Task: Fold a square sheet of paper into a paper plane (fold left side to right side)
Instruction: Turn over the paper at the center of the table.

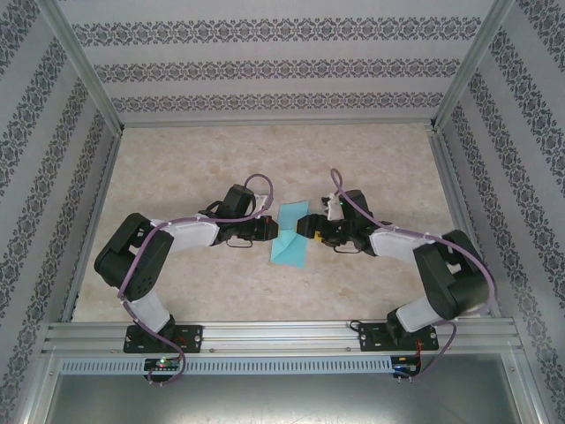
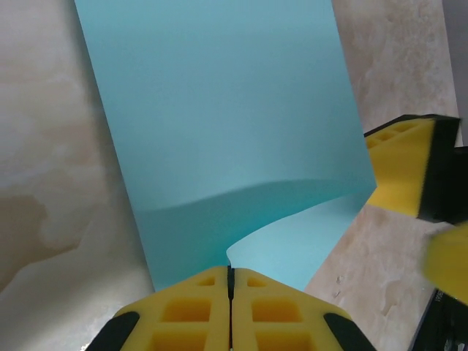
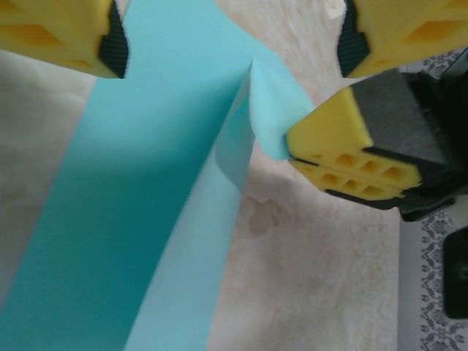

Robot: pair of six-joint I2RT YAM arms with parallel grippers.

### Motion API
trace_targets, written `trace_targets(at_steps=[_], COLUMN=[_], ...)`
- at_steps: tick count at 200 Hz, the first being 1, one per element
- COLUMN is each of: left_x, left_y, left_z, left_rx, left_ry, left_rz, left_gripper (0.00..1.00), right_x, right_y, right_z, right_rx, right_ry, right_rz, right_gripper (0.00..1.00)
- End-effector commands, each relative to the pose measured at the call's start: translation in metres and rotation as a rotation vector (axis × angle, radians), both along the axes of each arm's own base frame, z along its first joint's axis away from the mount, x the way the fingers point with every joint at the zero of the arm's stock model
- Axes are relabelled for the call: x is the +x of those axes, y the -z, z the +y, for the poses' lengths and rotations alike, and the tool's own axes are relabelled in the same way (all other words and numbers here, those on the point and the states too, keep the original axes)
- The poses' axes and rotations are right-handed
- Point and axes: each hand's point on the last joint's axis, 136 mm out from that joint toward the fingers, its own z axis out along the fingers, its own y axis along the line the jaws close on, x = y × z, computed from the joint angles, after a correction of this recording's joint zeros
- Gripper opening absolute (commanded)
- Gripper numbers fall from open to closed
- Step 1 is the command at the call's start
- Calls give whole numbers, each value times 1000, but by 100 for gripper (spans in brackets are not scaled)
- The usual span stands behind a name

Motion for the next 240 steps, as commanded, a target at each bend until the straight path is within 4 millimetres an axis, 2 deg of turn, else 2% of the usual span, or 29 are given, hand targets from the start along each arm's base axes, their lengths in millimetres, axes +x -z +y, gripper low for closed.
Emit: trace_targets(at_steps=[1,31,65,89,102,115,136,161,185,210,229,240], left_x=[1,2,5,7,6,7,5,1,-4,-10,-15,-17], left_y=[-3,-5,-17,-34,-44,-58,-86,-133,-195,-256,-287,-299], left_z=[7,7,16,31,42,53,68,70,55,43,36,31], left_rx=[13,10,26,11,-6,-38,-118,-281,-485,-651,-713,-732], left_ry=[-3,-7,-46,-111,-158,-217,-294,-313,-235,-132,-68,-32], left_rz=[-20,-24,-51,-72,-83,-99,-134,-196,-287,-377,-427,-442], left_gripper=[10,16,32,48,59,70,85,99,100,100,100,100], right_x=[10,9,10,13,16,22,29,30,22,11,4,-1], right_y=[-5,1,2,-6,-18,-37,-83,-148,-204,-251,-278,-289], right_z=[18,29,32,32,29,25,14,0,-5,0,4,9], right_rx=[53,50,52,54,68,100,168,285,360,414,441,451], right_ry=[-19,-47,-59,-67,-70,-74,-85,-118,-185,-265,-313,-338], right_rz=[-6,14,10,-16,-48,-98,-219,-367,-494,-595,-644,-665], right_gripper=[67,50,24,5,0,0,0,0,0,0,0,0])
